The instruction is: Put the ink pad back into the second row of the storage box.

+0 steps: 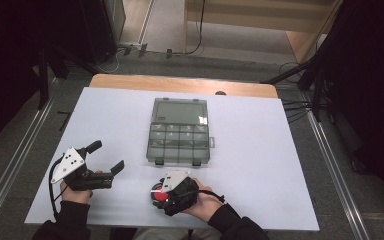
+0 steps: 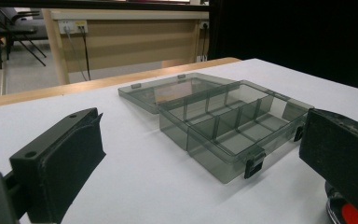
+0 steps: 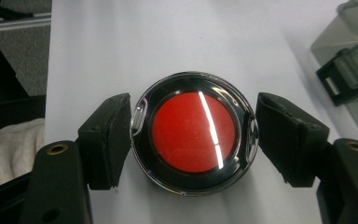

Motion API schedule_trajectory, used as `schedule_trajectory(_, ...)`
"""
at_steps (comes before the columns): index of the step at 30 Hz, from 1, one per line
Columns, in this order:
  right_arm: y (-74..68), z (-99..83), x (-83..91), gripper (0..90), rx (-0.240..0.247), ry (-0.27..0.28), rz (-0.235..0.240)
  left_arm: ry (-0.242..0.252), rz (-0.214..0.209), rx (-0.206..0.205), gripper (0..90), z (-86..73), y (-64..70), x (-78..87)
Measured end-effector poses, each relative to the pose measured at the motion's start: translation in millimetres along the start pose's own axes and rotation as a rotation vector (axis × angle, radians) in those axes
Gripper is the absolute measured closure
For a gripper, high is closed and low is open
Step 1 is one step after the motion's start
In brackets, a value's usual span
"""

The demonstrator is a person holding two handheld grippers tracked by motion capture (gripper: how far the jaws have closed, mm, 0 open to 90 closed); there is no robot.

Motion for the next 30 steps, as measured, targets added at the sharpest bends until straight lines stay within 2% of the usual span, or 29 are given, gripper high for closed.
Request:
schedule_trajectory(5,7.7,0.7,9.5,30.7,-0.028,0.031,-0.012,0.0,-0.001,0.001,0.0,0.0,-0.1,0.0)
schedule_trajectory(19,25.0,-0.4,27.9,30.8,-0.064,0.082,-0.035,-0.003,0.003,-0.001,0.0,-0.1,-0.3,-0.2)
schedule_trajectory(30,42.6,-3.8,42.6,30.7,-0.108,0.117,-0.08,-0.005,0.003,0.001,0.0,-0.2,-0.2,-0.8)
Point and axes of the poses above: each handheld gripper's, and its own axes: x roughly backward along the jaws, z roughly out of its top, y roughly to its right, the point moved 1 cm from there along -x, roughly forward along the jaws, and after that the axes turned 8 degrees about -y, right-handed, at the moved point
